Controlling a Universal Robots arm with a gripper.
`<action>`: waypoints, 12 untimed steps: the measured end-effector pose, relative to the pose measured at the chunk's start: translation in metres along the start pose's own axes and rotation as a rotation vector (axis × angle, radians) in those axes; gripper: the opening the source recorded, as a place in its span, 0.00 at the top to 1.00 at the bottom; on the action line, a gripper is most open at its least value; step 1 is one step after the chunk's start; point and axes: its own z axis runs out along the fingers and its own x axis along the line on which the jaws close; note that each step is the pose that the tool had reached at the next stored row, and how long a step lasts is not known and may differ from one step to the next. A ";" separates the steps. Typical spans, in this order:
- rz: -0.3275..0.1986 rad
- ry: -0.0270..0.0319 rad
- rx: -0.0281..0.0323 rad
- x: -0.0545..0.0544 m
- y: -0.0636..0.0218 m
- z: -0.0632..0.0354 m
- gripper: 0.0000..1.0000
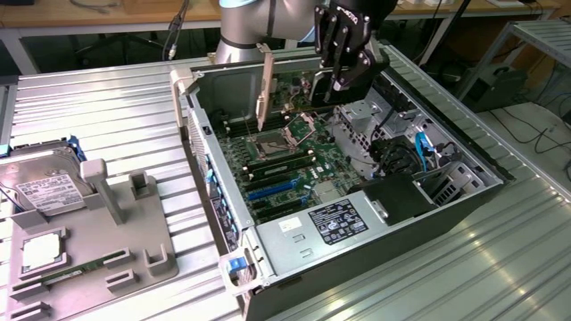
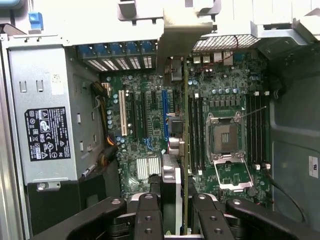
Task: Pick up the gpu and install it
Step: 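Insert the gpu into the slot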
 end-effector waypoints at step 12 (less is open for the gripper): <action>-0.038 -0.0012 -0.0006 -0.012 0.0005 0.0091 0.72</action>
